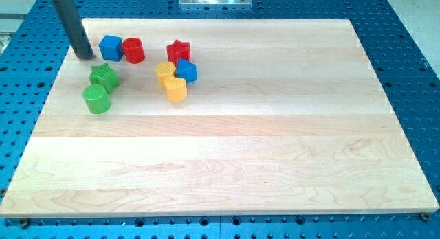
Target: Push the blue cube into the yellow hexagon
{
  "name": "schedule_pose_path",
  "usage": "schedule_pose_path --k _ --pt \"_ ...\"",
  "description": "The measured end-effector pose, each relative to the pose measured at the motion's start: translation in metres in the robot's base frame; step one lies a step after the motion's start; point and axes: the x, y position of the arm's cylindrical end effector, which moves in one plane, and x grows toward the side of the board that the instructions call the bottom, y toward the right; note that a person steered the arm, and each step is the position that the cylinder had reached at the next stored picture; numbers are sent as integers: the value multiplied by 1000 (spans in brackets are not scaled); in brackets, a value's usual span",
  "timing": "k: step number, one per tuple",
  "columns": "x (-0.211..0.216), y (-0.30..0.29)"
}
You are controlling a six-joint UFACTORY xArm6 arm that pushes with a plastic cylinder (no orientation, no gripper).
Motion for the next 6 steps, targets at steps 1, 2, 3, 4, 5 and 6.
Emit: schedule_pose_path --k 1,2,3,4,5,6 --pt "-14 24" --pt "39 58" --pt "68 75" --pt "51 79" --pt "25 71" --pt "24 81"
